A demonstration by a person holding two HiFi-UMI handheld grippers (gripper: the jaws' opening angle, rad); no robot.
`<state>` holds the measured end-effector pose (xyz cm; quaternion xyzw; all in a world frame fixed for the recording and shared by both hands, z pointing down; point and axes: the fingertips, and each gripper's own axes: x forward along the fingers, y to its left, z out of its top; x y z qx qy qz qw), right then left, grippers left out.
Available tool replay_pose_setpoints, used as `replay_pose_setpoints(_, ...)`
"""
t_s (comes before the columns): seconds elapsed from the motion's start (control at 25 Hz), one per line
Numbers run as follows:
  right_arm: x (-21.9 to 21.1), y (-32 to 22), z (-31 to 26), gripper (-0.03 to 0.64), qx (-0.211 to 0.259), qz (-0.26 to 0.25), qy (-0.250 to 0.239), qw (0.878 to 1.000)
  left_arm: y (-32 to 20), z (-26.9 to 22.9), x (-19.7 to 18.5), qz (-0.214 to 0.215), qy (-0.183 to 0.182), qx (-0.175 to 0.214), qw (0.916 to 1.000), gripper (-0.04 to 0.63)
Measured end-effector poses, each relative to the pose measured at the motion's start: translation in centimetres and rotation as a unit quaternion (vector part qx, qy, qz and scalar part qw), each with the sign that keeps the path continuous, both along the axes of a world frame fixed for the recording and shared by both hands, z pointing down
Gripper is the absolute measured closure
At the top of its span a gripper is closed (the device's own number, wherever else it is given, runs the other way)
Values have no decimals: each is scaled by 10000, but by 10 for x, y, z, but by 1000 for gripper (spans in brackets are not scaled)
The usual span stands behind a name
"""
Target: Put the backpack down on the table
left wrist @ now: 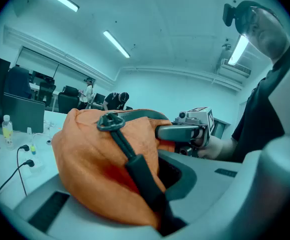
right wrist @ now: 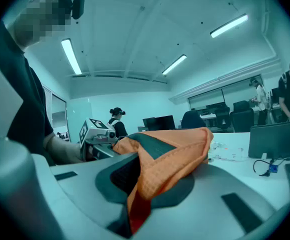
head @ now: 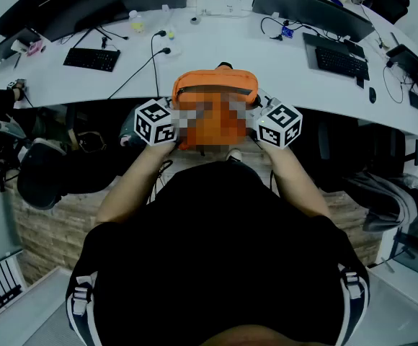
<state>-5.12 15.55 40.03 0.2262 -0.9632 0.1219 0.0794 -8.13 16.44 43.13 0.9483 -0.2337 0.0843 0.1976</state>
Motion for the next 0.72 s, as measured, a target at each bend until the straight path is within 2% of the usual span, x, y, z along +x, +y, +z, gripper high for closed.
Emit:
replay_pose_setpoints(0.28,5,2,0,557,-62,321,215,9992,3,-4,5,-64,-169,56,9998,531)
replay_pose_setpoints(0.52,4,3,-5,557,-1,521,325,9981,4,-9,4,3,-132,98,9999,534)
replay_pose_setpoints(0.72,0,4,-9,558,-28,704,216,9973,7,-15,0,61,-119,134,9998,537)
